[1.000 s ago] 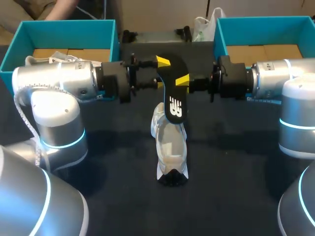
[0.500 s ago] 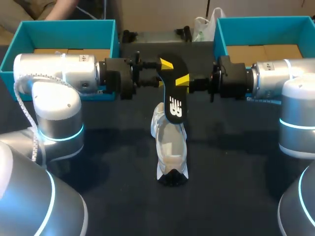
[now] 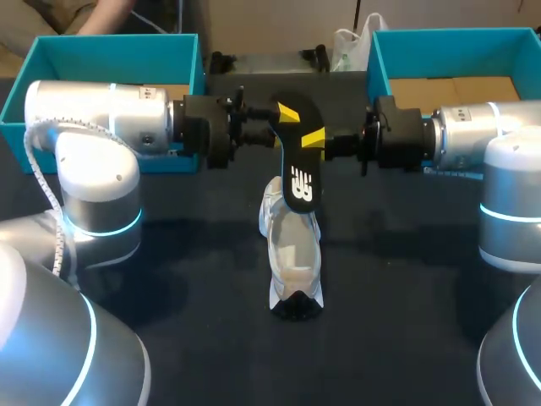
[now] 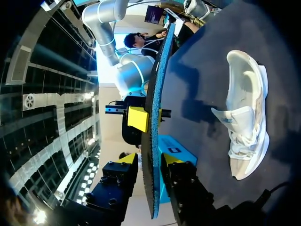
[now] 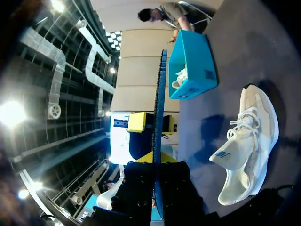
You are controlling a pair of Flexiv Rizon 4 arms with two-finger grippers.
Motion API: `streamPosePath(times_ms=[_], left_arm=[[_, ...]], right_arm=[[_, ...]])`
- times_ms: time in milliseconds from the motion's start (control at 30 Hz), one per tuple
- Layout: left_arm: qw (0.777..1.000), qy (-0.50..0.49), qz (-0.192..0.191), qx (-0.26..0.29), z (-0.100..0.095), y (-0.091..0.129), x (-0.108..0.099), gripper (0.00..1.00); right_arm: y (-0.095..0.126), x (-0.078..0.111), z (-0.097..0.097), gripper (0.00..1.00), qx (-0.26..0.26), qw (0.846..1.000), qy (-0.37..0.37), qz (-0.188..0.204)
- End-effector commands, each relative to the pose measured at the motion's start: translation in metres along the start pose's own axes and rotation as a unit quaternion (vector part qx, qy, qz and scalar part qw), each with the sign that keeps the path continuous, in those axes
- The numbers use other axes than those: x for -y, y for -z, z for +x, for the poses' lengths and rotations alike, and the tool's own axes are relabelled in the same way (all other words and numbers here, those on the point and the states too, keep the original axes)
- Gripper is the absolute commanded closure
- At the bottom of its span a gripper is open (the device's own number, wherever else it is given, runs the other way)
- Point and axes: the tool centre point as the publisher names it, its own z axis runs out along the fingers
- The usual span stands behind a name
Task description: Take the shoe out of the shoebox, open the shoe tongue, remove and reinsert the insole, then place the shoe into the shoebox
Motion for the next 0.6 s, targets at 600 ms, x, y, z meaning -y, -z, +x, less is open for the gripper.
streamPosePath(times_ms=[600], left_arm=[[1.0,-0.006,0.006,0.002,0.0017,-0.0025,0.0061,1.0]], right_arm=[[-0.0017,0.0008,0.0003,1.0,0.001,1.0,0.0,-0.001]])
